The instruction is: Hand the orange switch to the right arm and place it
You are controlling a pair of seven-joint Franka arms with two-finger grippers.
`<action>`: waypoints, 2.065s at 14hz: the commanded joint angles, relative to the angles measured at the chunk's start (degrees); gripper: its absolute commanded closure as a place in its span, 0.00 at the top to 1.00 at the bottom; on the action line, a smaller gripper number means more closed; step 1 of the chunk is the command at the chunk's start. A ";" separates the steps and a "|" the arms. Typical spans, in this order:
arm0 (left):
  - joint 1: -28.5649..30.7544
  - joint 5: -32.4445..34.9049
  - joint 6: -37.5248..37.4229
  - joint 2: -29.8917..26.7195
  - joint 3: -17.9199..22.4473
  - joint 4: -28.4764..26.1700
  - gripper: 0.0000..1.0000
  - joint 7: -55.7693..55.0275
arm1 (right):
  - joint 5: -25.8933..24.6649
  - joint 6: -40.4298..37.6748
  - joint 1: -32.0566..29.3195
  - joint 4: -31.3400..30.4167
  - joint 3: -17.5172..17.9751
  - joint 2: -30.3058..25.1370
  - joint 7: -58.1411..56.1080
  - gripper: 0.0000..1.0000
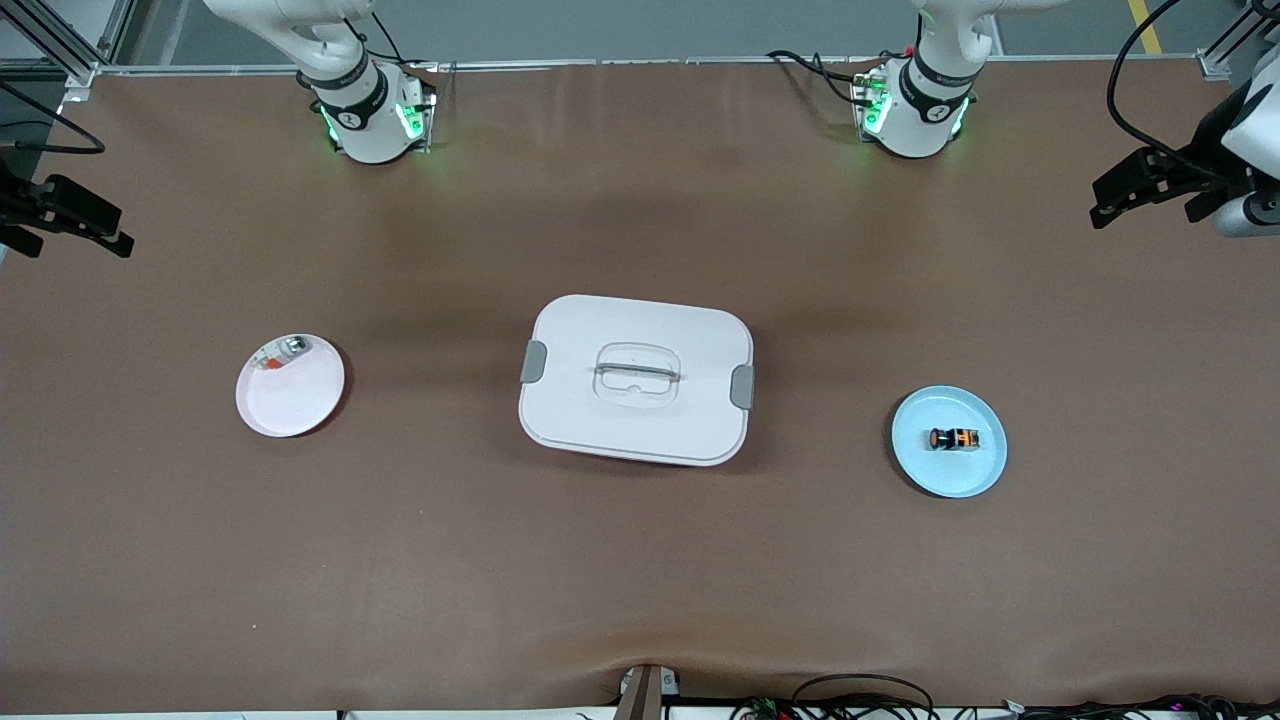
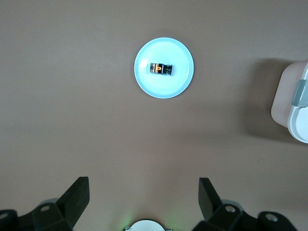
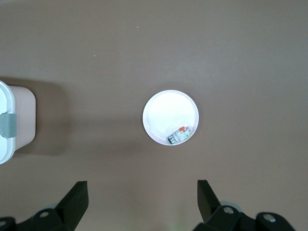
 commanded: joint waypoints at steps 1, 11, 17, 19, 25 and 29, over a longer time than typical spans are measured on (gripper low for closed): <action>0.18 1.11 -1.26 -0.21 -0.10 1.44 1.00 0.27 | -0.94 -0.69 0.23 0.78 0.06 0.15 -0.14 1.00; 0.45 2.43 -2.49 3.91 -0.18 2.85 1.00 0.88 | -0.67 -0.69 0.76 0.78 0.06 0.15 0.04 1.00; 0.27 2.52 7.94 12.96 -0.19 -1.71 1.00 0.80 | -0.59 -0.69 0.76 0.78 0.06 0.15 0.04 1.00; 0.18 2.43 14.27 14.90 -0.19 -4.88 1.00 0.80 | -0.67 -0.69 0.76 0.78 0.06 0.15 0.04 1.00; 0.27 2.43 30.53 23.16 -0.10 -9.98 1.00 0.80 | -0.67 -0.69 0.84 0.69 0.06 0.15 0.04 1.00; 0.53 2.52 39.59 28.08 -0.19 -13.06 1.00 0.88 | -0.59 -0.69 0.84 0.78 0.06 0.24 0.04 1.00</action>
